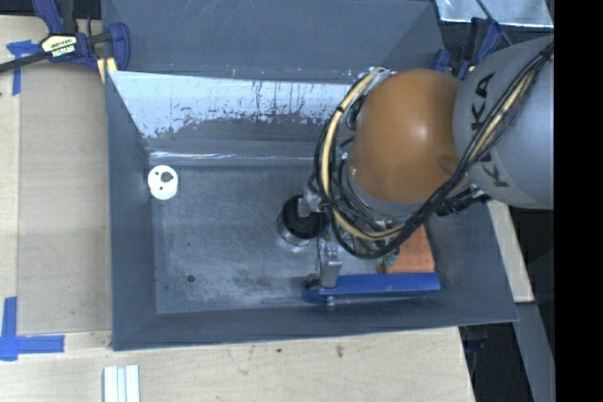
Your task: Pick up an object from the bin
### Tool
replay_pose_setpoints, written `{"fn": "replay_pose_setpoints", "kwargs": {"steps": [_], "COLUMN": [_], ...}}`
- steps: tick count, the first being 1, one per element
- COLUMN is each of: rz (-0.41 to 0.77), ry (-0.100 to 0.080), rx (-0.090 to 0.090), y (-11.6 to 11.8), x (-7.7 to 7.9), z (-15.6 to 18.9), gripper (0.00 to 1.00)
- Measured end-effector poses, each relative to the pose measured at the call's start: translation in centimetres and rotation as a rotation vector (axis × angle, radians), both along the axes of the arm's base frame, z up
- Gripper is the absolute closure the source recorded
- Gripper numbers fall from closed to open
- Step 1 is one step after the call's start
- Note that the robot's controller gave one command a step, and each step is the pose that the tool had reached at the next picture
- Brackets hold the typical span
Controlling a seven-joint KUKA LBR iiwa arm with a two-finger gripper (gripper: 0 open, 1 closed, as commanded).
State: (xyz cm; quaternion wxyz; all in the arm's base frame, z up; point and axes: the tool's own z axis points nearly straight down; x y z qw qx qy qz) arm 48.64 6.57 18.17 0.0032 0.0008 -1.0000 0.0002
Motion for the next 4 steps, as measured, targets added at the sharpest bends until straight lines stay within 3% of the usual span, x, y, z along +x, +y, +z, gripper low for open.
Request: {"fn": "replay_pose_setpoints", "kwargs": {"steps": [1, 2, 3, 4], "rz": [-0.002, 0.007, 0.017, 0.160], "ry": [-0.009, -0.010, -0.016, -0.010], "rx": [0.001, 0.007, 0.001, 0.001], "y": [0.0, -6.8, -8.1, -7.4], "x": [0.2, -0.1, 0.0, -0.3], "z": [0.4, -8.1, -9.8, -6.9], "gripper": [0.00, 0.00, 0.00, 0.00]}}
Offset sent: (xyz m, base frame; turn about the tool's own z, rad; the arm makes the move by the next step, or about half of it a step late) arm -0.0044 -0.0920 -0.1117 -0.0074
